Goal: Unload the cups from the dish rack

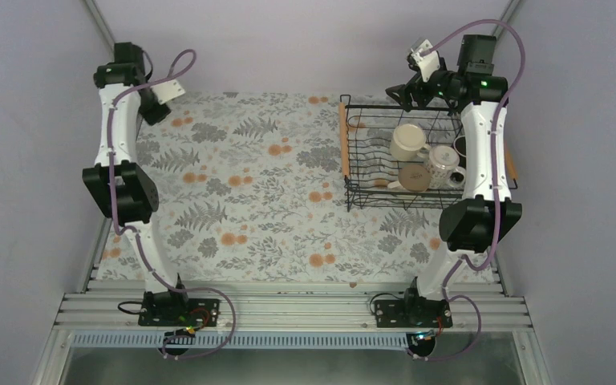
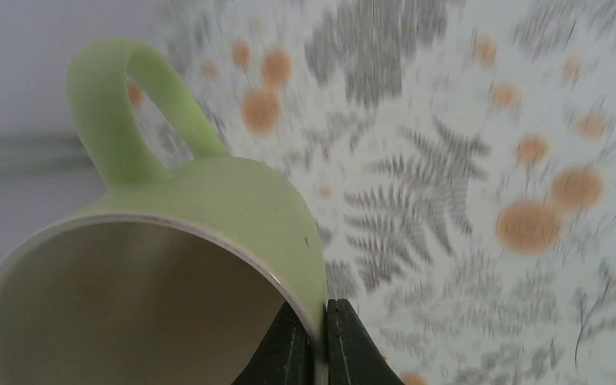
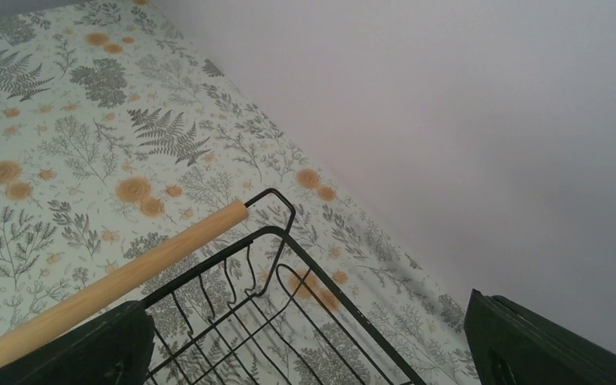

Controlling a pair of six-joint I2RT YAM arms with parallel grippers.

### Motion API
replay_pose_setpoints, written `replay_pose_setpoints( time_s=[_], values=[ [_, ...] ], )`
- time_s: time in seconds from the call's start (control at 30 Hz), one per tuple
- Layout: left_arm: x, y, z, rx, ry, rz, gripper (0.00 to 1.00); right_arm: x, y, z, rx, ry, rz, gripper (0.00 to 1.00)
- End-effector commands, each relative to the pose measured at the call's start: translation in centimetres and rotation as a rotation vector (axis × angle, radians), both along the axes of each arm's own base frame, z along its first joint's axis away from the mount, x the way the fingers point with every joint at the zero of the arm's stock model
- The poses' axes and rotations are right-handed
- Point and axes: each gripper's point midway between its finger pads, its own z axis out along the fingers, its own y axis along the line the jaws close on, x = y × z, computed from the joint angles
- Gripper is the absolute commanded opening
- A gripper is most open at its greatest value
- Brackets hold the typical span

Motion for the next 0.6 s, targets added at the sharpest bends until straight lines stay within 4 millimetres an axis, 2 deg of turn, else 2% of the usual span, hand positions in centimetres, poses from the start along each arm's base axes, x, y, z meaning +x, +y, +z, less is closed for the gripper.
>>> replay_pose_setpoints(
  time_s=[0.0, 0.1, 0.27, 0.37, 0.57],
  values=[
    [-2.5, 4.6, -2.8, 0.076, 0.147, -0.005, 0.02, -1.0, 0.0, 0.8, -0.033, -0.017, 0.031, 1.00],
    [-2.7, 5.7, -4.8, 0.082, 0.205, 0.013, 0.02, -1.7, 0.1, 0.7, -0.040, -0.014, 0.042, 1.00],
    [-3.1, 6.2, -8.4, 0.105, 0.313, 0.018, 0.02, -2.4, 0.0, 1.0, -0.055, -0.029, 0.034, 1.00],
    [-1.8, 6.6, -9.7, 0.096, 0.316, 0.053, 0.02, -2.9, -0.1, 0.8, -0.057, -0.026, 0.029, 1.00],
    [1.4, 5.7, -10.2, 0.021, 0.251, 0.061, 0.02, -3.4, -0.1, -0.4, -0.060, -0.002, 0.030, 1.00]
  ],
)
